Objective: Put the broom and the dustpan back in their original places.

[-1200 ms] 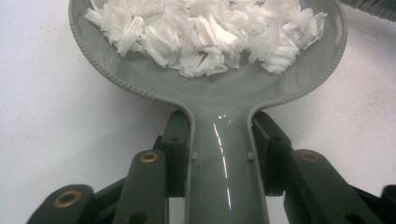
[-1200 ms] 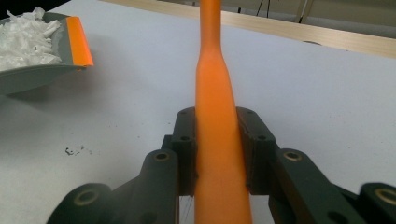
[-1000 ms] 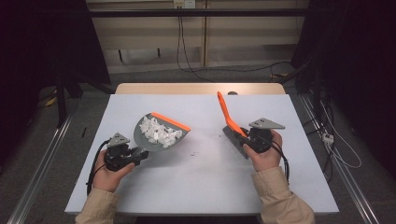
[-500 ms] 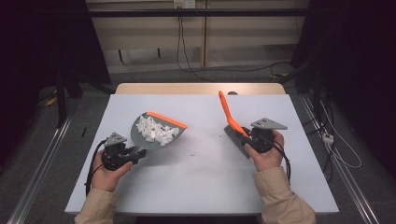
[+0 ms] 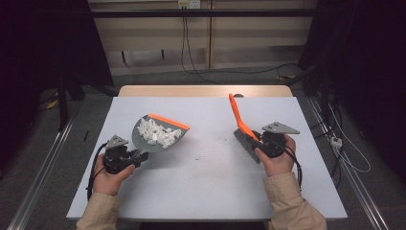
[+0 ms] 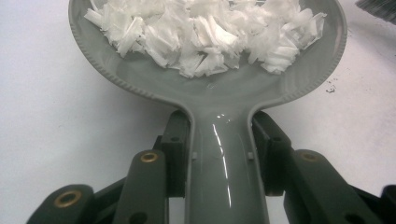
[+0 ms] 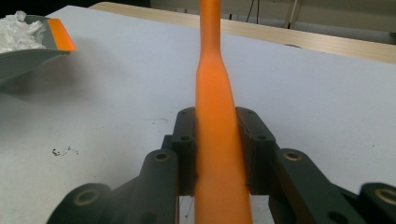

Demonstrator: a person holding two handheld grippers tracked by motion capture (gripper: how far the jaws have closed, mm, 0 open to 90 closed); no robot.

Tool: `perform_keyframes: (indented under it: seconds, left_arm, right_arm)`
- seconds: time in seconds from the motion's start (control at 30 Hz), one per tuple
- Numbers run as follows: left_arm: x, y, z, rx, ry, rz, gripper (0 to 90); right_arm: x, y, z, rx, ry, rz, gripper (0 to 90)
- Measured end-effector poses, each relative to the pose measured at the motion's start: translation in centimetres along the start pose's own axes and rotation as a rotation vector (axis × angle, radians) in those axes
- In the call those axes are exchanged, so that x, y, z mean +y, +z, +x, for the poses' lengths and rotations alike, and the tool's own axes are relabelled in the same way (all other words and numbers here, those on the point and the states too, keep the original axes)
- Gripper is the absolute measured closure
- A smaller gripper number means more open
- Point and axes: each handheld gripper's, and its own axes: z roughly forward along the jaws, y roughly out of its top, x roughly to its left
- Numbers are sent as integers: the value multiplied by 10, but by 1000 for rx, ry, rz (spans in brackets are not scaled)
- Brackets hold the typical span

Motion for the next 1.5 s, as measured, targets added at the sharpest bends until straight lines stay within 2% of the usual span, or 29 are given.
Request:
perform_keyframes:
  seconds: [0.3,0.9,1.23,1.5]
  left_arm:
    - [-1,0,6,25,-13,1,629]
    - [-5,-1,13,44,-37,17,629]
    - [-7,-1,15,68,-59,17,629]
    - [-8,3,15,80,-64,37,629]
  right_arm:
    - [-2,-5,-5,-16,5,-4,716]
    - [-11,-17,-20,-48,15,-7,716]
    - [-16,-27,-34,-95,29,-15,716]
    - [-19,-30,-43,-119,46,-17,715]
